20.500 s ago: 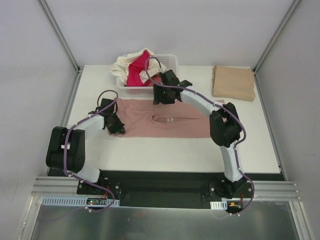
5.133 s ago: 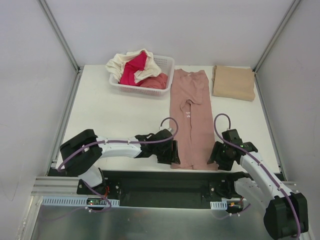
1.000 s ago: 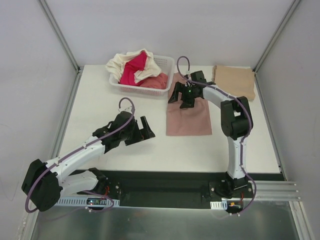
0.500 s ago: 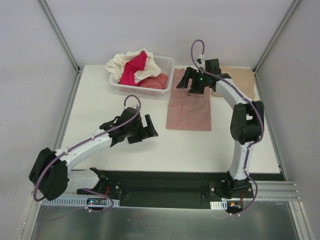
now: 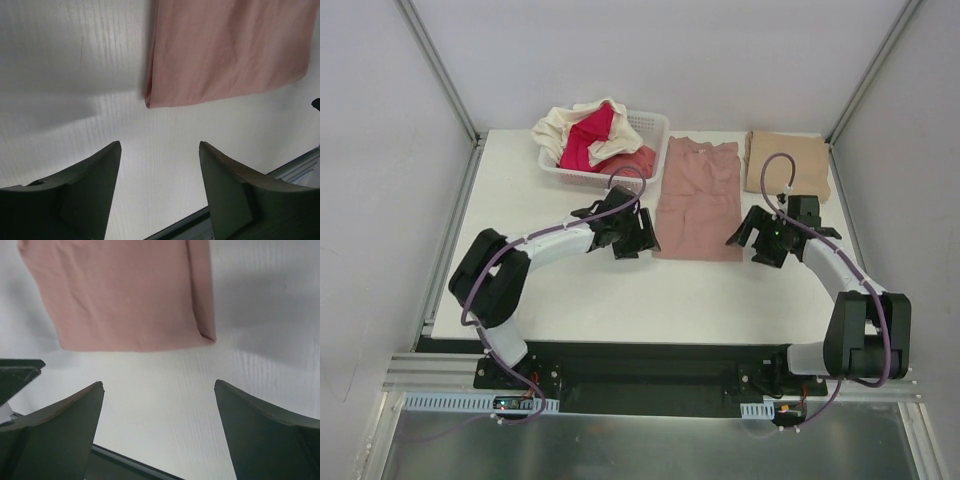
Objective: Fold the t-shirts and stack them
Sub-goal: Fold the tshirt
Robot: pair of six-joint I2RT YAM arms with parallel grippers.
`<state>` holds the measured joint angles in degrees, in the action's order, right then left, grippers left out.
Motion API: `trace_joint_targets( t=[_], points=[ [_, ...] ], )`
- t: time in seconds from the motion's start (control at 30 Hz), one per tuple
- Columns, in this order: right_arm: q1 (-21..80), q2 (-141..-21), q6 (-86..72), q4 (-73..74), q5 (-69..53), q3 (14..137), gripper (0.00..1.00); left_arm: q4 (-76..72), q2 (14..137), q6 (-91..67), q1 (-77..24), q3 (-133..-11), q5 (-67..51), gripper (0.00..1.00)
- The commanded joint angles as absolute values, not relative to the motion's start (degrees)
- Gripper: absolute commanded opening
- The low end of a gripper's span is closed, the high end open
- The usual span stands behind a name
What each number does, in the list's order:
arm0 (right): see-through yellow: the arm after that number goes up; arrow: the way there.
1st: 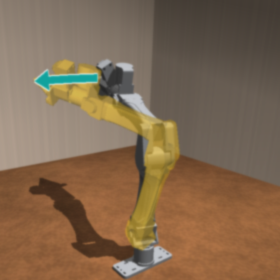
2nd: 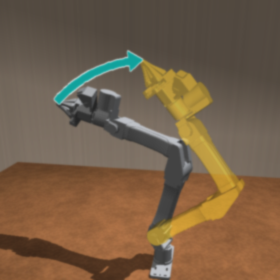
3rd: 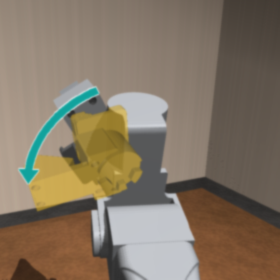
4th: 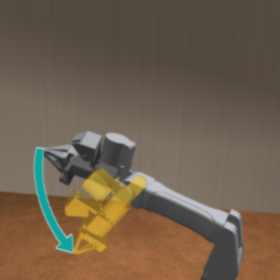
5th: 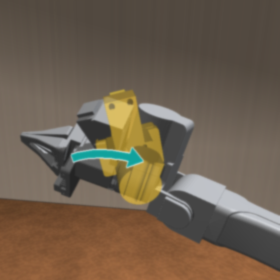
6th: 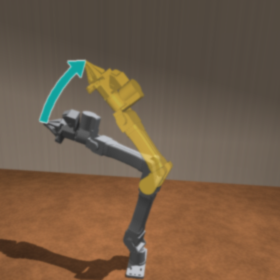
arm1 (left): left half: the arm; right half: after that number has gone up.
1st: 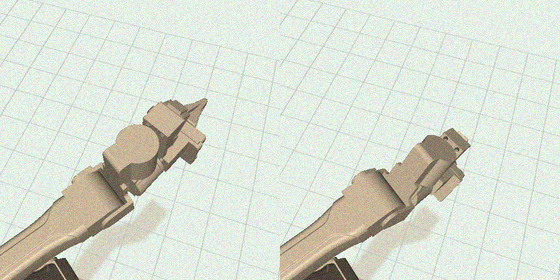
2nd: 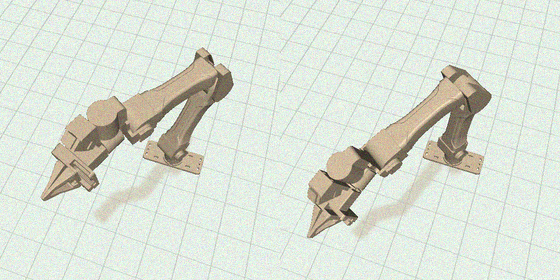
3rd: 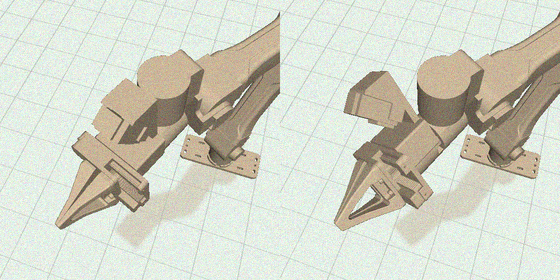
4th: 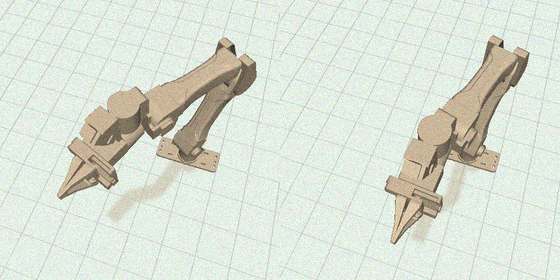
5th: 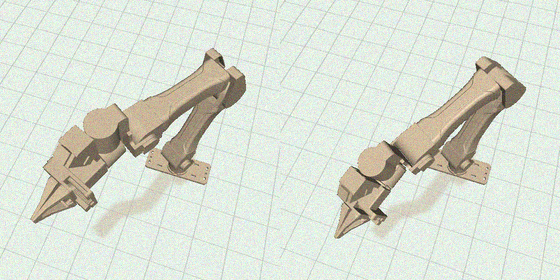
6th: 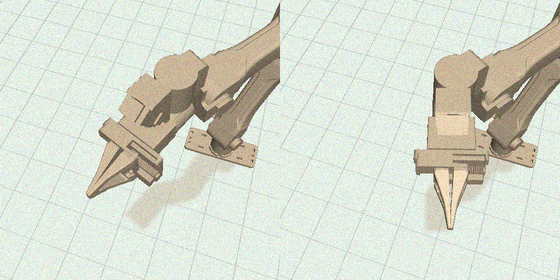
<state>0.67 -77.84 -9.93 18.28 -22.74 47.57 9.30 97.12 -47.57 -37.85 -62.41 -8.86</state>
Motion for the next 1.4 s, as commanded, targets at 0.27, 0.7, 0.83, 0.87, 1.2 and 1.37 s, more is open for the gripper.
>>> trace_joint_targets(
  t=[0.27,0.7,0.83,0.87,1.2,1.37],
  points=[
    [-3.16,-70.49,-8.79,22.23,-21.36,43.33,0.97,7.21,108.01,-48.6,-37.79,-69.34,-10.02,0.46],
    [-3.25,-74.0,-9.84,22.85,-17.49,42.97,0.99,5.1,112.59,-48.69,-37.79,-71.02,-14.41,0.0],
    [-3.25,-77.59,-9.85,22.76,-16.35,44.9,0.96,4.31,111.89,-47.9,-37.79,-70.4,-13.98,0.0],
    [-3.25,-78.48,-9.76,22.68,-16.09,45.35,0.93,4.13,111.71,-47.73,-37.79,-70.05,-13.89,0.0],
    [-1.76,-88.06,-11.16,19.78,-18.11,50.09,0.75,3.08,110.74,-46.41,-37.79,-68.91,-12.66,0.0],
    [-0.53,-93.33,-11.51,19.34,-18.19,51.06,0.6,2.46,110.74,-45.7,-37.71,-68.47,-12.48,0.0]
  ],
)
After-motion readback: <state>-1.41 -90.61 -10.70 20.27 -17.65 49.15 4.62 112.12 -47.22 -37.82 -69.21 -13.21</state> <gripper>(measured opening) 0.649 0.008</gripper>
